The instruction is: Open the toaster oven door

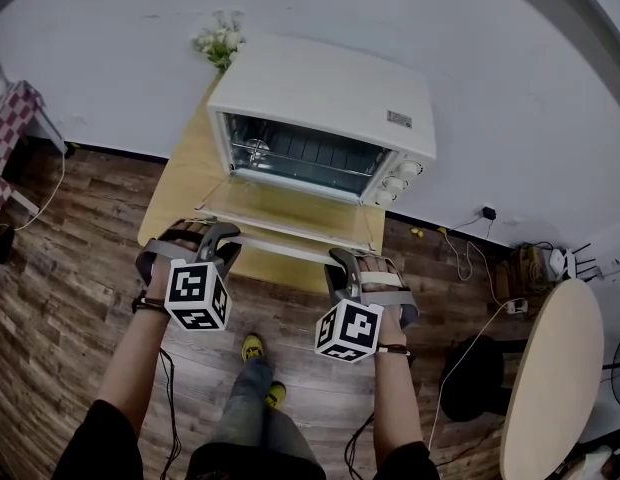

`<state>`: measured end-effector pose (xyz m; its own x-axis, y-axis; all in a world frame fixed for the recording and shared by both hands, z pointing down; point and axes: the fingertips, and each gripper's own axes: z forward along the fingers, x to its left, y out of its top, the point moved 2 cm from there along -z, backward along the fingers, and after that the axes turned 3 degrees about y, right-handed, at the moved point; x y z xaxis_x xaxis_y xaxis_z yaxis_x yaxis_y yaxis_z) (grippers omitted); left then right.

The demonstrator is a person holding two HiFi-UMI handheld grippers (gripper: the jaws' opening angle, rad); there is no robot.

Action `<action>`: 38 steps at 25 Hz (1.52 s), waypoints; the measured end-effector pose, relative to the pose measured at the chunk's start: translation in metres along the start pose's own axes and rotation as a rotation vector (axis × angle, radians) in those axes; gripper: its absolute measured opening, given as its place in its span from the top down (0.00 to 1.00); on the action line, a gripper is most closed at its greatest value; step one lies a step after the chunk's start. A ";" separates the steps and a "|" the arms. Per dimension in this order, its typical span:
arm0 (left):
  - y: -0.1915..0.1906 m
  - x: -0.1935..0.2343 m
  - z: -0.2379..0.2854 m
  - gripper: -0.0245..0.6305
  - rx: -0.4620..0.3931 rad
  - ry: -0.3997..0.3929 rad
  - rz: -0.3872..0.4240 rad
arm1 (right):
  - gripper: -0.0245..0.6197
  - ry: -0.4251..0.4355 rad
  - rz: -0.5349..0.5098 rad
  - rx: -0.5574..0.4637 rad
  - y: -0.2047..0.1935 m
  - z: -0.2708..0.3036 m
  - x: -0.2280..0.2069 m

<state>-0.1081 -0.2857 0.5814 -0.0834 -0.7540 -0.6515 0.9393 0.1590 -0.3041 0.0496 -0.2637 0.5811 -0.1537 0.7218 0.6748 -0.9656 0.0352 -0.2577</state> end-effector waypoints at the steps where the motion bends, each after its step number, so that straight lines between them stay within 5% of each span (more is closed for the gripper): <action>1: -0.001 -0.002 0.001 0.82 0.002 0.005 0.001 | 0.82 -0.003 -0.007 0.003 0.000 0.001 0.002; 27: -0.016 -0.049 0.017 0.82 -0.023 0.064 0.031 | 0.81 -0.085 -0.018 0.037 -0.006 0.019 0.055; 38: -0.021 -0.074 0.026 0.76 -0.036 0.079 0.023 | 0.72 -0.088 0.001 0.021 -0.010 0.028 0.080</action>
<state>-0.1132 -0.2499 0.6536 -0.0891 -0.6972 -0.7113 0.9287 0.2000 -0.3124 0.0410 -0.2260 0.6572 -0.1718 0.6584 0.7328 -0.9695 0.0189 -0.2444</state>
